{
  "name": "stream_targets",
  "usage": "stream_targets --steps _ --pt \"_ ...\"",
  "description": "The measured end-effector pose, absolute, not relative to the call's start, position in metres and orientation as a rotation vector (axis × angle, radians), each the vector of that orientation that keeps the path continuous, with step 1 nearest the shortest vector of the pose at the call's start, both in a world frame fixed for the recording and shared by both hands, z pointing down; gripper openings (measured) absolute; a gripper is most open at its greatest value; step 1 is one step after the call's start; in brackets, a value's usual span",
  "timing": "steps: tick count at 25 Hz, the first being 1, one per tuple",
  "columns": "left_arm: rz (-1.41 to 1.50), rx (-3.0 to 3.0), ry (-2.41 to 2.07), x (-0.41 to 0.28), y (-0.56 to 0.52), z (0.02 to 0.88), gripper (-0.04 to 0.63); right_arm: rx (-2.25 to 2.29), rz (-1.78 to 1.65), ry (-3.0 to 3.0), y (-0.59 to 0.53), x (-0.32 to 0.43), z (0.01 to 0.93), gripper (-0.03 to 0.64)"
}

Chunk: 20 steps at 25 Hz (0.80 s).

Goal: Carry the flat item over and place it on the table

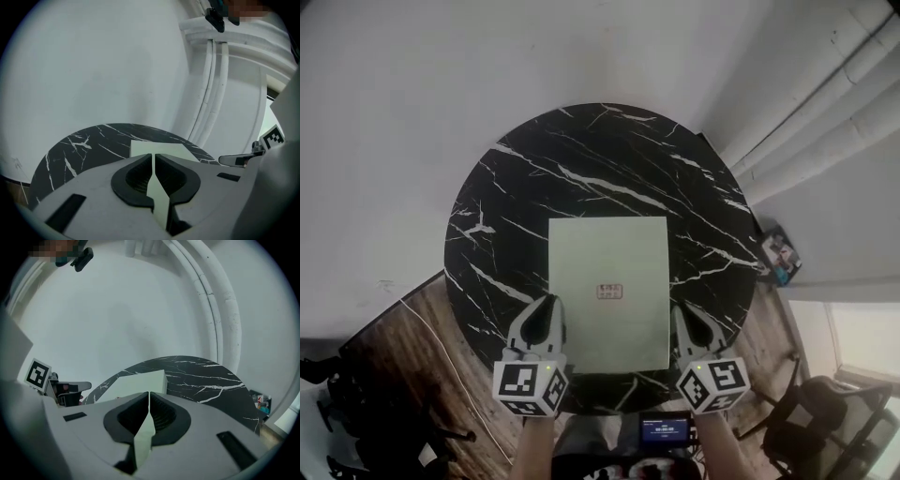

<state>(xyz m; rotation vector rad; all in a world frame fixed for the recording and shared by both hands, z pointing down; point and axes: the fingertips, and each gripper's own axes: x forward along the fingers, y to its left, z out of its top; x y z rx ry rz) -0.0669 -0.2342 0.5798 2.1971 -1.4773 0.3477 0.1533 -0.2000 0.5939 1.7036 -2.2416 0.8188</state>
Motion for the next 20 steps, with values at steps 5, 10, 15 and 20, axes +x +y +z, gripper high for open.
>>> stream_targets --steps 5,10,15,20 --pt "0.366 2.24 -1.486 -0.066 -0.225 0.565 0.014 1.731 0.772 -2.286 -0.19 0.158 0.57 0.021" --pt "0.371 2.298 -1.474 -0.067 -0.217 0.547 0.014 1.807 0.733 -2.292 -0.179 0.165 0.548 0.021" --pt "0.265 2.363 -1.443 -0.067 -0.208 0.513 0.014 1.846 0.667 -2.276 -0.163 0.164 0.531 0.021" --pt "0.216 2.403 -1.416 -0.073 -0.192 0.49 0.012 1.936 0.635 -2.321 -0.147 0.158 0.498 0.021"
